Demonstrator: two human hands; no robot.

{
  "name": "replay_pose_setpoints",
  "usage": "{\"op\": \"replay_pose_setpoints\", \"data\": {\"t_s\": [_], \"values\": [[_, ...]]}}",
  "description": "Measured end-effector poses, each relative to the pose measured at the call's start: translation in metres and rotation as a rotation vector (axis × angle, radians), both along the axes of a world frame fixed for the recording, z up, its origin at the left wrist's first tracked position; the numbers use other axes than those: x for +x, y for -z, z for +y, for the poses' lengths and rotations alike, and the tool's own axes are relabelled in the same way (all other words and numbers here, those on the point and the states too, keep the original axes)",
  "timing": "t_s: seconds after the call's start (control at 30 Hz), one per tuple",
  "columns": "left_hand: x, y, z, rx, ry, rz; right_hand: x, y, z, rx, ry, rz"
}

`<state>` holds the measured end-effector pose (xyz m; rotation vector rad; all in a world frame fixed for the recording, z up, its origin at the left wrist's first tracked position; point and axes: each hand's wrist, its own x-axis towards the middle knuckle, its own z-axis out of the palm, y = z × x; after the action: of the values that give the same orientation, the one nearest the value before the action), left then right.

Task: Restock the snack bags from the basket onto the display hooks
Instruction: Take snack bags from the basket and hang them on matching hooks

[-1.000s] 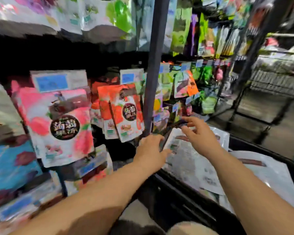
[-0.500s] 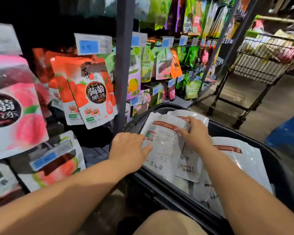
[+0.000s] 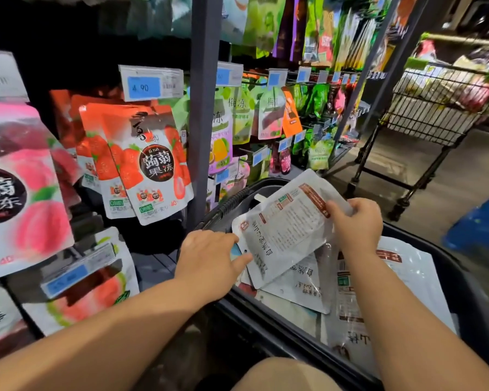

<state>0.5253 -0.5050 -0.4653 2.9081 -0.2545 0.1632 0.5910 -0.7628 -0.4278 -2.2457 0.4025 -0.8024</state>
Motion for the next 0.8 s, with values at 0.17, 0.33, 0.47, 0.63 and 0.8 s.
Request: {"op": "replay_pose_setpoints", "data": {"t_s": [0.17, 0.33, 0.47, 0.63, 0.8], "values": [[-0.004, -0.004, -0.002, 0.008, 0.022, 0.024, -0.007, -0.001, -0.005, 0.040, -0.054, -0.033], [-0.005, -0.009, -0.003, -0.009, 0.010, 0.015, -0.016, -0.015, -0.013, 0.239, -0.060, -0.043], [-0.007, -0.011, -0.004, -0.064, 0.066, 0.029, -0.016, -0.014, -0.020, 0.419, -0.047, -0.010], [-0.008, -0.011, -0.007, -0.247, 0.132, -0.004, -0.016, -0.018, -0.018, 0.571, -0.067, 0.003], [-0.005, -0.011, -0.008, -0.546, 0.102, -0.111, -0.020, -0.030, -0.015, 0.611, -0.157, 0.054]]}}
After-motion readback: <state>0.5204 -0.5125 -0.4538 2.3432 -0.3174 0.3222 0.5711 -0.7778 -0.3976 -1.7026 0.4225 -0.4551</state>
